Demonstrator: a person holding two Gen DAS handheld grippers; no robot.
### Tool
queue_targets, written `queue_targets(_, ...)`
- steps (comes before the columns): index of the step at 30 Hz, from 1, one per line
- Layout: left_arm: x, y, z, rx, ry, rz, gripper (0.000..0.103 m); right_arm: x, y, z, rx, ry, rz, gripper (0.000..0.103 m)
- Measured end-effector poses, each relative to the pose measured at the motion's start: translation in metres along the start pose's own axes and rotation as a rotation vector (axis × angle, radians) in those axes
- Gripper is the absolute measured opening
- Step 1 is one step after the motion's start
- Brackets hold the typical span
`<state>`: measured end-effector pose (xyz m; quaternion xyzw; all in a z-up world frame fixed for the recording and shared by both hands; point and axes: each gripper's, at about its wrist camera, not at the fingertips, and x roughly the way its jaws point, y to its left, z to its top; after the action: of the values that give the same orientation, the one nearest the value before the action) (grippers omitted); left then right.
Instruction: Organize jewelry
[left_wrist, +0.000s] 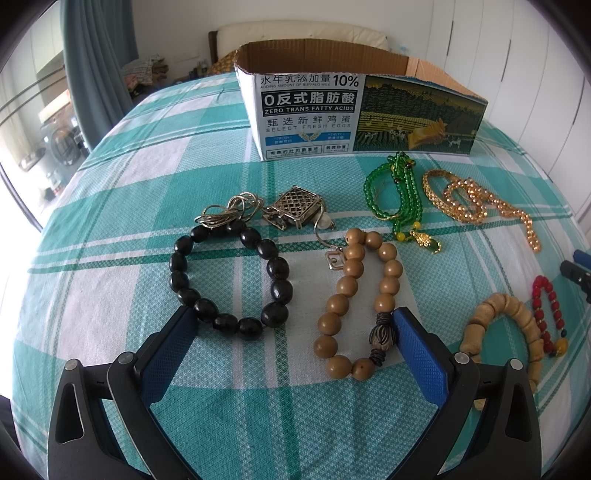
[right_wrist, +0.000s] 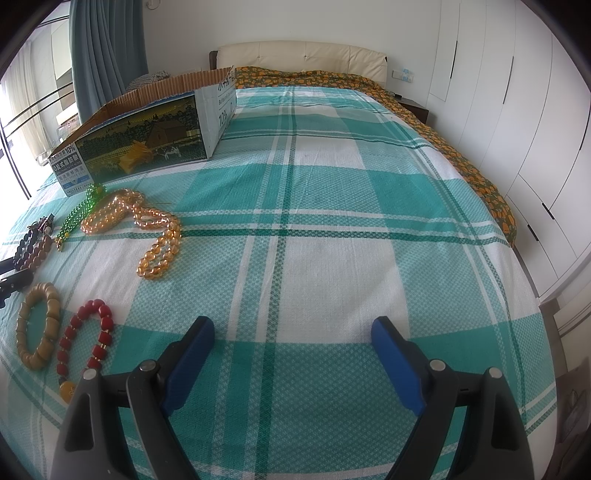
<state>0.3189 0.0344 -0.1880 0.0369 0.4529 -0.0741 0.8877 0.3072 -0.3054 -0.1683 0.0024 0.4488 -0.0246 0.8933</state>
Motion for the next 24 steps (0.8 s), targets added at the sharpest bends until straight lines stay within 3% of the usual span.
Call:
queue_targets(21,-0.0016,-0.0018,-0.0024,0.000,0.001,0.010,0.103,0.0013,0.0002,0.0015,-0.001,0.005,0.004,0.092)
queue_targets(24,-0.0044,-0.0009,-0.0032,0.016,0.045,-0.011,0.103,0.0024,0.0005,0.0023,-0.003,0.008,0.010,0.095)
